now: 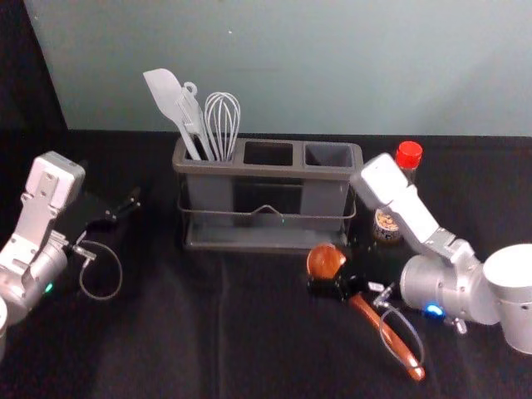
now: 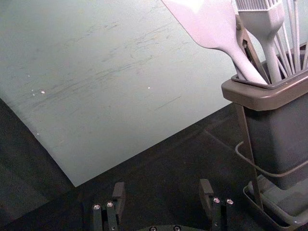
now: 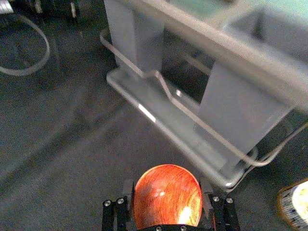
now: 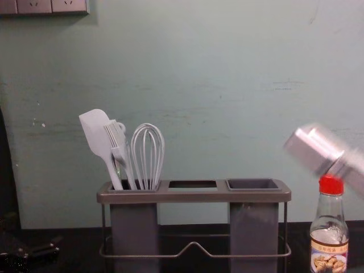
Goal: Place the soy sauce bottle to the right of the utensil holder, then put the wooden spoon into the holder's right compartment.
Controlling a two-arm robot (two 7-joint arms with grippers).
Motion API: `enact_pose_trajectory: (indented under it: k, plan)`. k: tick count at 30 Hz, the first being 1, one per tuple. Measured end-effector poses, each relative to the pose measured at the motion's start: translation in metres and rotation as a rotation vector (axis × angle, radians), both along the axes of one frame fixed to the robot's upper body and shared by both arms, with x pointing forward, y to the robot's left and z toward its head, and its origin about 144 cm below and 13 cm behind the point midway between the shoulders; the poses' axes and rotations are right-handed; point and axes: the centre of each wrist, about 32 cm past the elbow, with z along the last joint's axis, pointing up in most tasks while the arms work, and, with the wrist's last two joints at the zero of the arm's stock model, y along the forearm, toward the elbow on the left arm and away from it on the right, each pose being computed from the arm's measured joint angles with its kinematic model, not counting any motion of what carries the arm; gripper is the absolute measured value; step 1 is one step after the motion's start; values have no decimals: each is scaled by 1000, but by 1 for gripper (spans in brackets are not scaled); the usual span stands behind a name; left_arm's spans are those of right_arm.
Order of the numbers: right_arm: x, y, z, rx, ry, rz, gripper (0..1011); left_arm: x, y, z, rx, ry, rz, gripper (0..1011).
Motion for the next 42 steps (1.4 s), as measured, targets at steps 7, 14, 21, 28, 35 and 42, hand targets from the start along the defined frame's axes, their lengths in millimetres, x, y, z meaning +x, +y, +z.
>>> enact_pose_trajectory:
  k: [7, 14, 21, 28, 35, 42]
  plan:
    - [-13, -12, 20, 107, -110, 28, 838, 0, 0, 0, 0, 0, 0, 1005]
    - [-25, -18, 39, 182, -214, 61, 838, 0, 0, 0, 0, 0, 0, 1005]
    - [-33, -21, 51, 239, -297, 78, 838, 0, 0, 0, 0, 0, 0, 1005]
    - [-39, -24, 62, 289, -384, 88, 838, 0, 0, 0, 0, 0, 0, 1005]
    - [-40, -26, 67, 352, -480, 73, 838, 0, 0, 0, 0, 0, 0, 1005]
    - [-32, -20, 70, 411, -568, 38, 838, 0, 0, 0, 0, 0, 0, 1005]
